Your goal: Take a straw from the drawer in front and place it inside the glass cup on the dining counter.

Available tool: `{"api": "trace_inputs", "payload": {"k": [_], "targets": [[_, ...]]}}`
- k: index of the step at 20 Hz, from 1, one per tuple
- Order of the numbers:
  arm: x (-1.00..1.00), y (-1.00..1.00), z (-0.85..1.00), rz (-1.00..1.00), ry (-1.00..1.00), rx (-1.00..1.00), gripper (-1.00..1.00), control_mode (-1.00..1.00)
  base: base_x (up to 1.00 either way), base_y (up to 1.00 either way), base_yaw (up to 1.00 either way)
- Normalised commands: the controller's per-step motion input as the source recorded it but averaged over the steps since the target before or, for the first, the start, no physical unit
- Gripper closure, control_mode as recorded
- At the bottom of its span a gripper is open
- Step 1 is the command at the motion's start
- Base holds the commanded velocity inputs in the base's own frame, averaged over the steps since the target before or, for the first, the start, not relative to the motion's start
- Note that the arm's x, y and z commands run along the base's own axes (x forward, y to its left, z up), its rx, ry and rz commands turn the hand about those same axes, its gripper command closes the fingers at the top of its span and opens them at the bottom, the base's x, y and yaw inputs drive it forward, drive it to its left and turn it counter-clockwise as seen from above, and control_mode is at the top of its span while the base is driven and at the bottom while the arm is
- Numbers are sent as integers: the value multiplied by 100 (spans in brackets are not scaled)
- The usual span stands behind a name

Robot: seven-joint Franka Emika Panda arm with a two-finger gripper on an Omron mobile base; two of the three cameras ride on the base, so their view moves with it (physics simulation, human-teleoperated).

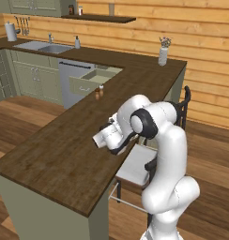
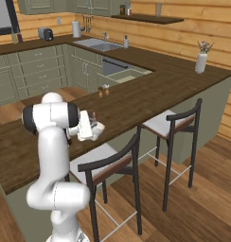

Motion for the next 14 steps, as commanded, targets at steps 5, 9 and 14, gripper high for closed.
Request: {"api": "trace_inputs", "payload": {"k": [5,9,14], "targets": [[-33,1,-6,8,-29,-1,100,-100,0,0,0],[-25,36,-17,10,-14,-6,100,-100,0,0,0],[0,21,-3,6,1,-4,100,-100,0,0,0]]}}
